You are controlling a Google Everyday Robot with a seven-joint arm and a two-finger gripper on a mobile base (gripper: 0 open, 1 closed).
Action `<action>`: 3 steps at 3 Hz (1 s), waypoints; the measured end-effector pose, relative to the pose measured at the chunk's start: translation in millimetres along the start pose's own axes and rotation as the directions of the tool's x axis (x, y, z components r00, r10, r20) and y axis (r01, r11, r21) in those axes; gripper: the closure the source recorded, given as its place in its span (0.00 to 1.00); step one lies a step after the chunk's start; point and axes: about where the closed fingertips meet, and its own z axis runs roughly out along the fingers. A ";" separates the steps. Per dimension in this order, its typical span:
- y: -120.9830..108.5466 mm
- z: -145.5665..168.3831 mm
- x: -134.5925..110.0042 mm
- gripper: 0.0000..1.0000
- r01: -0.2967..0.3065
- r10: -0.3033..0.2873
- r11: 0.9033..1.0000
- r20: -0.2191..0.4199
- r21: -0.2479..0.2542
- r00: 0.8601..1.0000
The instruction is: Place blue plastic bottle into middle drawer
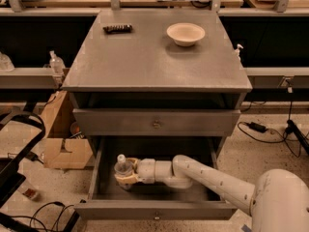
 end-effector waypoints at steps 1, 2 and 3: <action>0.3 -0.6 -4.6 0.81 0.000 0.000 1.000 0.000 0.000 1.000; 0.3 -0.7 -5.1 0.58 0.000 0.000 1.000 0.000 0.000 1.000; 1.5 1.3 -5.6 0.34 0.000 0.000 1.000 0.001 -0.004 1.000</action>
Offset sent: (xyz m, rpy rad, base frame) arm 0.0000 0.0000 0.0040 0.0000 0.0000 0.0000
